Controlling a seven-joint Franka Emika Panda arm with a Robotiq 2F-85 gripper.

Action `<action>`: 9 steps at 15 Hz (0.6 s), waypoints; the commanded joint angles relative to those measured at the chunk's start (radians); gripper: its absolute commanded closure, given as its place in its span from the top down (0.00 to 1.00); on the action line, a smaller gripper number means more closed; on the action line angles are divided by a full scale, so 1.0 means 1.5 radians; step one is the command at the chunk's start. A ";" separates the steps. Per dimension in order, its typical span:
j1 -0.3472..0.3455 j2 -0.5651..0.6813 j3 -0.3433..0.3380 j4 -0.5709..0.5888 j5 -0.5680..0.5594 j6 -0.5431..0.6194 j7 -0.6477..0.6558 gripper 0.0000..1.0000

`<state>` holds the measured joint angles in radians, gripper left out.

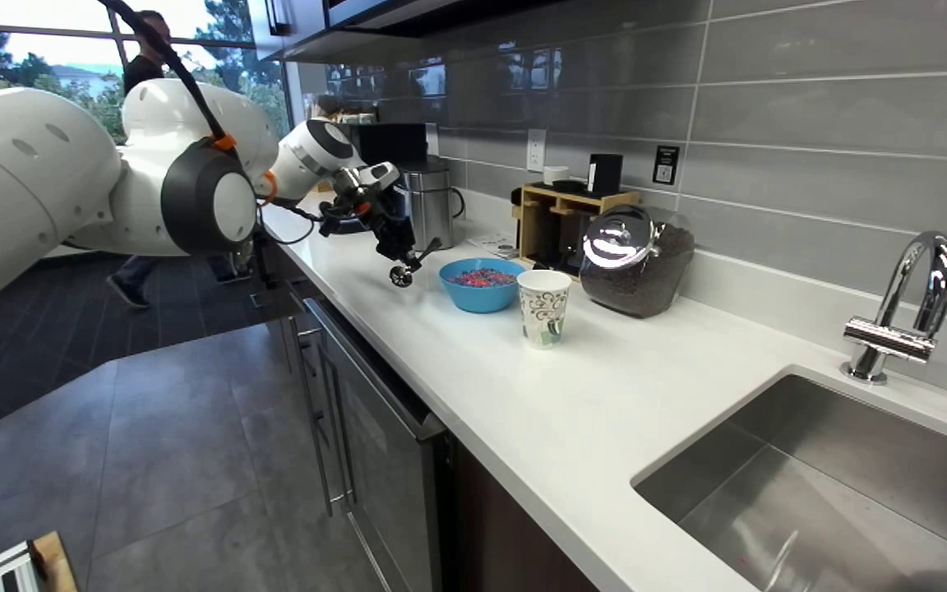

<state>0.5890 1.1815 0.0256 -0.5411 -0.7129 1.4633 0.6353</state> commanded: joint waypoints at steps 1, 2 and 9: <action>-0.002 0.035 0.006 0.043 0.010 0.008 -0.028 0.01; -0.001 0.039 0.006 0.044 0.009 0.009 -0.032 0.01; 0.002 0.059 0.005 0.048 0.002 0.017 -0.060 0.01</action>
<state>0.5902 1.2303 0.0334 -0.5272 -0.7129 1.4746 0.5858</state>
